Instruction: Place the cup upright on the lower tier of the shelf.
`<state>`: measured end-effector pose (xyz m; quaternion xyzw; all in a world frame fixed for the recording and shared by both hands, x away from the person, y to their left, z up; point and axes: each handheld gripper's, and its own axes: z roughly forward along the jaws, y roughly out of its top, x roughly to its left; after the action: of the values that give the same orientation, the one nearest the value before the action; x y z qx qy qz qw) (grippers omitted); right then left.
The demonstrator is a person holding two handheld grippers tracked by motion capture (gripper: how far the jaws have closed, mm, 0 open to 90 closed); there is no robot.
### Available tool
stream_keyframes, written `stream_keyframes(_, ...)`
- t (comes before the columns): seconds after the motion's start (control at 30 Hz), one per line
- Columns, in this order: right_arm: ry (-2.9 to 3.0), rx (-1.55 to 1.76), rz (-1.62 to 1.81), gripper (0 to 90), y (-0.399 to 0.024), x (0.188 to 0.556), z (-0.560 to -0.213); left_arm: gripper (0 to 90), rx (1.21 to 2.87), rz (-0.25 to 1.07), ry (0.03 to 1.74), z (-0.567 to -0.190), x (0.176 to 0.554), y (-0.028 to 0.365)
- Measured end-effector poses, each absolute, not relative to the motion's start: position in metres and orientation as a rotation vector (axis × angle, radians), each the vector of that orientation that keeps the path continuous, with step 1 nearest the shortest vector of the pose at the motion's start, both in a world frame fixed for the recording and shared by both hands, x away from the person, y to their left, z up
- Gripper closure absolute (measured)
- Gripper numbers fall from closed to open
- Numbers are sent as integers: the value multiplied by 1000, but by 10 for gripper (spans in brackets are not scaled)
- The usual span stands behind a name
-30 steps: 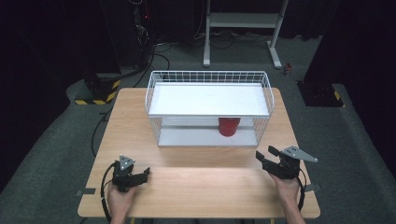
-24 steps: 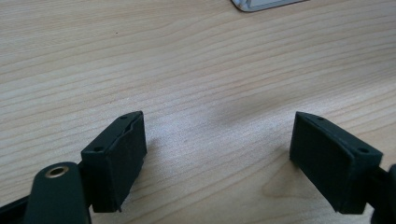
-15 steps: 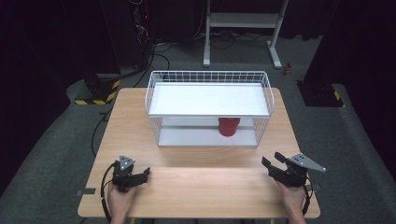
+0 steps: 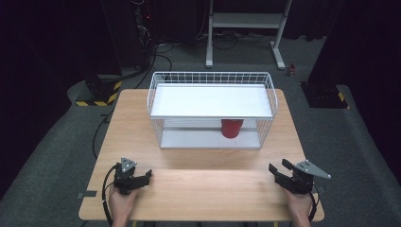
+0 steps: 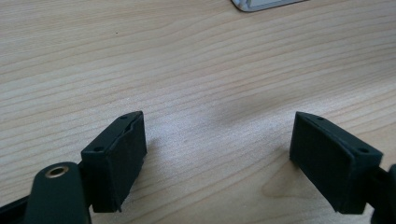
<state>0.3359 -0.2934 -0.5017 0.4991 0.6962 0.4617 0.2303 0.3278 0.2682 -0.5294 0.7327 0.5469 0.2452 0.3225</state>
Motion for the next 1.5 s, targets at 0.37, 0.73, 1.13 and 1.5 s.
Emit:
stream_keyframes(0.37,1938,1369,1170,359,-295,337,-508,187,1922,644,1437,-529,328,268)
stream_keyframes(0.73,1990,1346,1025,358,-288,344,-516,187,1922,645,1437,-529,328,268)
stream_keyframes(1.13,2019,1331,959,353,-283,350,-520,187,1922,645,1436,-529,328,268)
stream_keyframes(1.5,2084,1330,898,311,-278,357,-522,188,1922,646,1436,-529,328,268)
